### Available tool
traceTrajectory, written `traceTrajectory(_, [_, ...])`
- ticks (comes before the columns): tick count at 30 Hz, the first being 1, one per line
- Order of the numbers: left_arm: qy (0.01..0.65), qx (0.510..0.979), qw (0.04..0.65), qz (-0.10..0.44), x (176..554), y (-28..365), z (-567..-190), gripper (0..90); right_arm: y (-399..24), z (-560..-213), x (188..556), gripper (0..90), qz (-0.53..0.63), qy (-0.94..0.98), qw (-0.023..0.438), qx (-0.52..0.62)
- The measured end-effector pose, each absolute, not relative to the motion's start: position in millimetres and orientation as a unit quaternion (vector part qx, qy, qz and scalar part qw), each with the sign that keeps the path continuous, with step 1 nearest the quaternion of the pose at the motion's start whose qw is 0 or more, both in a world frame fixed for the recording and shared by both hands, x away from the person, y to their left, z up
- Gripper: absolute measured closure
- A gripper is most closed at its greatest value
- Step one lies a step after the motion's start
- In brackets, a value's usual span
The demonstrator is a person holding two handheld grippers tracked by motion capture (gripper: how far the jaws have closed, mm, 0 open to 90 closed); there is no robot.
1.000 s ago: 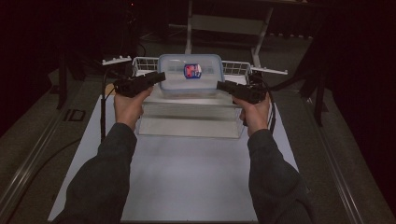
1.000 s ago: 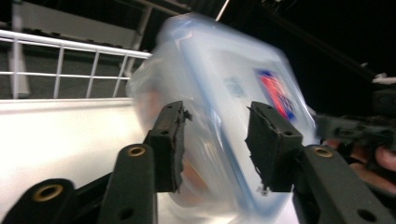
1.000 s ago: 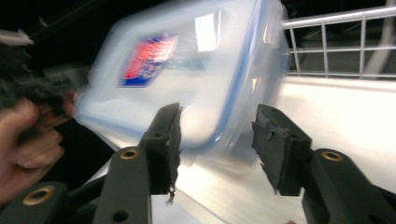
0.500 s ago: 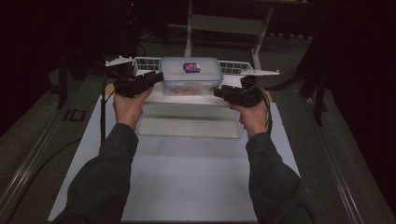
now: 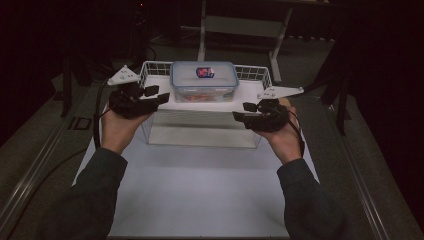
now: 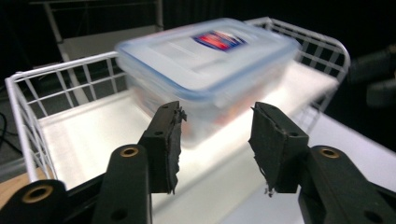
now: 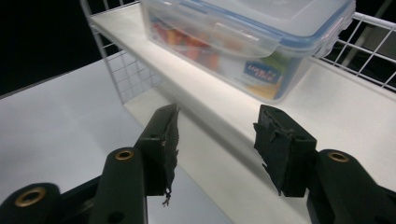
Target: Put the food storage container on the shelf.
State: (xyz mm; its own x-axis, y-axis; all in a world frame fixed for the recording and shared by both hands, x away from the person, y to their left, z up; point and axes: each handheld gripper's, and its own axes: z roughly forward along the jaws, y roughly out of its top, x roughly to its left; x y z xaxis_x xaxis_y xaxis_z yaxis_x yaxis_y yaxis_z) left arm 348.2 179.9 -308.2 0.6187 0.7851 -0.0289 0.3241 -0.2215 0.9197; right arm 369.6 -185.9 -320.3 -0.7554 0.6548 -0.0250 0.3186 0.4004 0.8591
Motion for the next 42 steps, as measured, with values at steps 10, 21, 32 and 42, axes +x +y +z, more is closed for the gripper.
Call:
traceTrajectory(10, [0.317,0.759,0.518,0.234,298,172,-311,48.9,-199,-321,334,41.4,0.455,0.822,0.195,0.283])
traceTrajectory(21, [0.321,0.738,0.543,0.238,254,197,-350,44.0,-221,-349,289,28.8,0.470,0.805,0.231,0.280])
traceTrajectory(32, [0.362,0.700,0.557,0.262,219,225,-406,39.5,-248,-400,254,26.2,0.494,0.779,0.221,0.317])
traceTrajectory(42, [0.392,0.688,0.549,0.267,208,239,-439,39.4,-263,-422,239,26.1,0.501,0.763,0.235,0.334])
